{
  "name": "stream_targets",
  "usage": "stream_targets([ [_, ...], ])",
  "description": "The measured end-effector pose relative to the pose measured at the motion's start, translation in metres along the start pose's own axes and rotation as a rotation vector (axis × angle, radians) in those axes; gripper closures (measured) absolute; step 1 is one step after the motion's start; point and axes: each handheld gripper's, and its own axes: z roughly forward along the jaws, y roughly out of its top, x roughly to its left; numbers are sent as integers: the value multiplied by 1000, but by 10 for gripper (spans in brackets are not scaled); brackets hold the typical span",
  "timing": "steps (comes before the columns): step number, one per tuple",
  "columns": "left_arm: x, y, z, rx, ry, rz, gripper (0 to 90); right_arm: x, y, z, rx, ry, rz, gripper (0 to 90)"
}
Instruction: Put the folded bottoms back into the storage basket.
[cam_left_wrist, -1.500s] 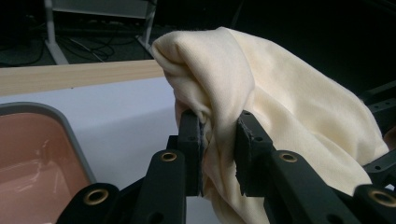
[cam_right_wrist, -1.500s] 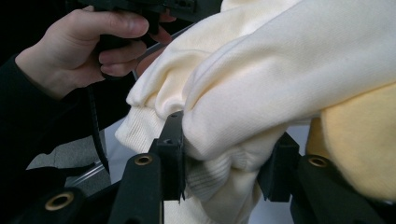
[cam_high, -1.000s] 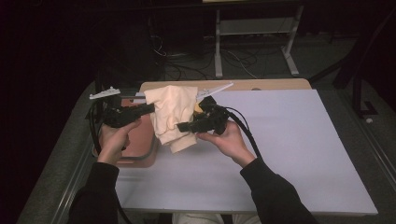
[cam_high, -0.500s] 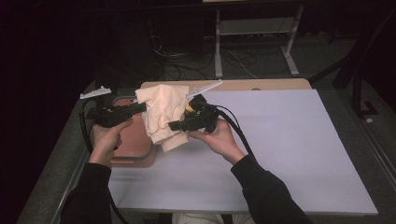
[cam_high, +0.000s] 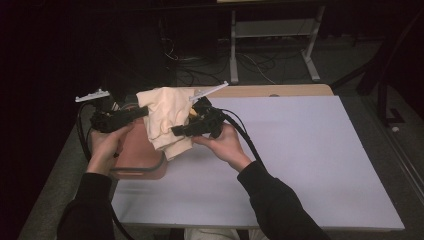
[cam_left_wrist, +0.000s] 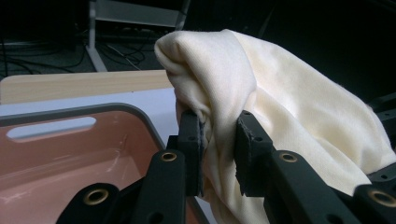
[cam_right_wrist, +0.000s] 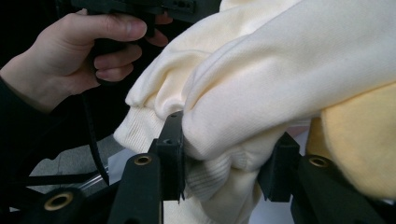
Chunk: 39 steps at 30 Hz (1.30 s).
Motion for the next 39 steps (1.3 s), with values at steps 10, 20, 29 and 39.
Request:
stream_targets([
  [10,10,12,-9,-2,18,11,738,2,11,14,-15,2,14,574],
  [20,22,23,-16,-6,32,26,738,1,20,28,-34,4,28,573],
  [29,35,24,-21,-17,44,12,738,3,26,43,-35,-4,27,570],
  [39,48,18,-25,-11,65,-3,737,6,27,64,-11,-21,19,564],
])
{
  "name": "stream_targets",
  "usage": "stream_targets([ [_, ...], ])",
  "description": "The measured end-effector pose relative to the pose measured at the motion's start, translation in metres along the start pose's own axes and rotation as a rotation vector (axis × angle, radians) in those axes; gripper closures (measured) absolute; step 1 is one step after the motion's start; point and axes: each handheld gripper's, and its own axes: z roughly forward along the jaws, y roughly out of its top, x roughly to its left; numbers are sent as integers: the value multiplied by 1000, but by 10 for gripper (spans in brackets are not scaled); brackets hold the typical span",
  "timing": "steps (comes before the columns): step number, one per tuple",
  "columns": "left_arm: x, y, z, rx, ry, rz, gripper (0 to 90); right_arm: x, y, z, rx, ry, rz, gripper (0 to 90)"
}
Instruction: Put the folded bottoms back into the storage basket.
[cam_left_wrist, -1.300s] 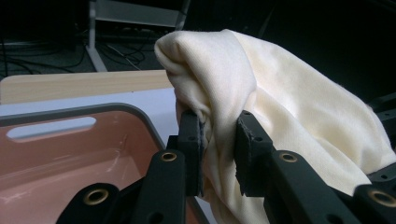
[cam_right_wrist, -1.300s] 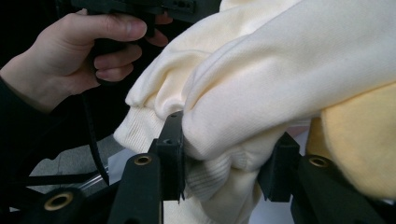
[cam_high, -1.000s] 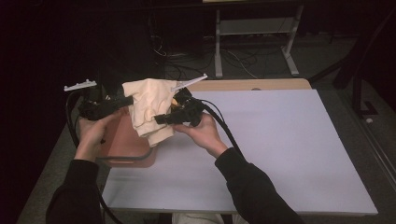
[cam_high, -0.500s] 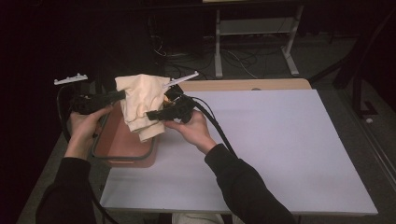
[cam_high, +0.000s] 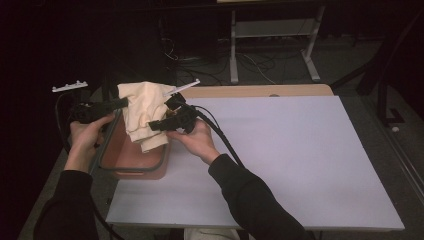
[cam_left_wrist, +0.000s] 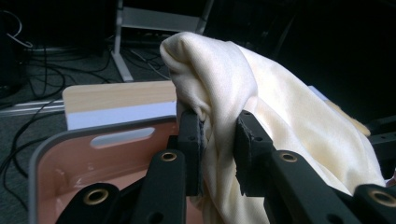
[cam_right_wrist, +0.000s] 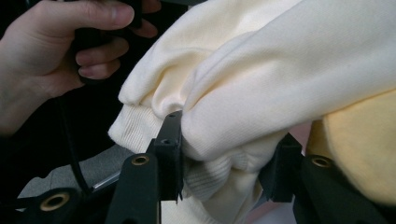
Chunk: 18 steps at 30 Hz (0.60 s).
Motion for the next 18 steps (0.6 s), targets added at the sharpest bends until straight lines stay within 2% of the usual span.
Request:
stream_targets([
  [9,19,-14,1,12,27,-36,737,-2,-4,24,24,0,9,562],
  [18,37,-29,10,50,54,-75,737,-10,-13,49,55,-16,31,557],
])
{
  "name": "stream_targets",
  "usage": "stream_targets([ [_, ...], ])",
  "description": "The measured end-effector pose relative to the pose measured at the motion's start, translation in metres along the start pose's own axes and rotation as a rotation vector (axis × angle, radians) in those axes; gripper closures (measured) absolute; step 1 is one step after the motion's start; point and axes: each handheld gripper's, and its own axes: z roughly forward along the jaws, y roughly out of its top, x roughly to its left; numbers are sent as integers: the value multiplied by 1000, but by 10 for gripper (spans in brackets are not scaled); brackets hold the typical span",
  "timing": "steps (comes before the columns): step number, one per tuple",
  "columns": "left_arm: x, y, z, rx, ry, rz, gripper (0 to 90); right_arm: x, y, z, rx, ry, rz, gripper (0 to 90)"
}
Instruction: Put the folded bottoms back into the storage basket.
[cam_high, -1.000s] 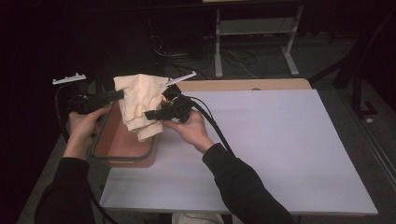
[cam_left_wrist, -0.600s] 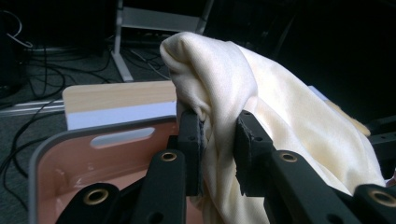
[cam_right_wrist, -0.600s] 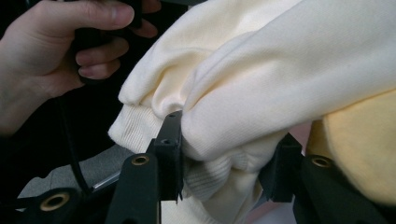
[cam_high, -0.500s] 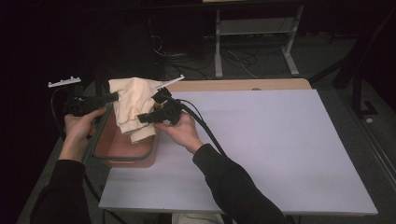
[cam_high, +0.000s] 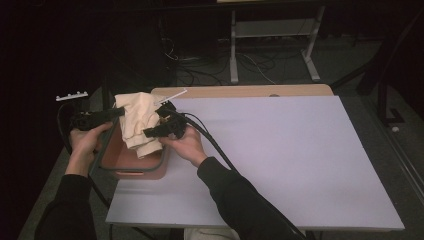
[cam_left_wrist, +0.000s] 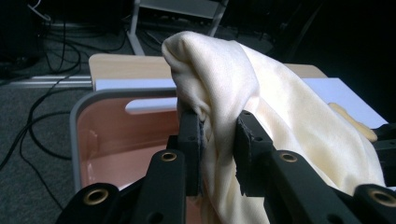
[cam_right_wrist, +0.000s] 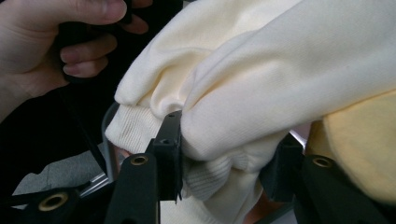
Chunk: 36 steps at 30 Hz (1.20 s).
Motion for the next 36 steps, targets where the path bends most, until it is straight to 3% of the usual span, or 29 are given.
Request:
stream_targets([
  [25,28,-25,22,106,47,-45,734,-7,-12,36,89,-42,42,550],
  [36,29,-24,25,150,73,-41,715,-3,-12,41,119,-79,19,478],
])
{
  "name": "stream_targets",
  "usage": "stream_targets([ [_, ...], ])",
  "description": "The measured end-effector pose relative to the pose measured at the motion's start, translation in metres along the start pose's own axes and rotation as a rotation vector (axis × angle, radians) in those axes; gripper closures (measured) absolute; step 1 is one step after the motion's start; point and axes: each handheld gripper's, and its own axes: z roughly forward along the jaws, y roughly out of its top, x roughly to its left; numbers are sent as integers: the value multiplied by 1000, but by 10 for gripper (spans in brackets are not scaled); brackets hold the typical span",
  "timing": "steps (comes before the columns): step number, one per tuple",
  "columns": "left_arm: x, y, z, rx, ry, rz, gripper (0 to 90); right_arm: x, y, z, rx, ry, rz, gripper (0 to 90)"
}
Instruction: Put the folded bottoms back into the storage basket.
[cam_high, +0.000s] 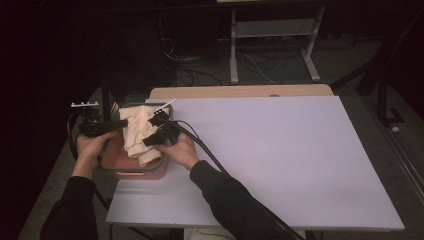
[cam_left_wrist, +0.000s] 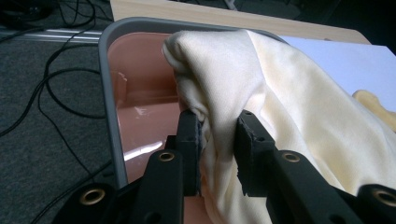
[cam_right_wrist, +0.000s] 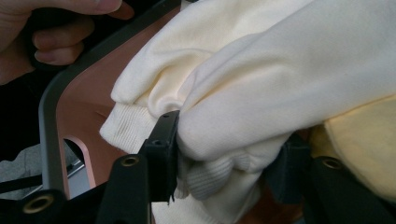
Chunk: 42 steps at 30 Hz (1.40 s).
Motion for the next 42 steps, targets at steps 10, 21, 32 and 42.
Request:
stream_targets([
  [10,-5,6,-8,-3,-10,-7,518,1,5,-14,-13,-12,-14,366],
  [21,-24,12,-16,-46,-33,13,369,4,10,-35,-19,-8,-71,228],
  [32,-42,12,-23,-68,-33,48,192,-2,6,-53,-30,-20,-87,76],
  [42,-64,13,-23,-83,-39,92,0,-12,-5,-70,-10,-23,-109,0],
])
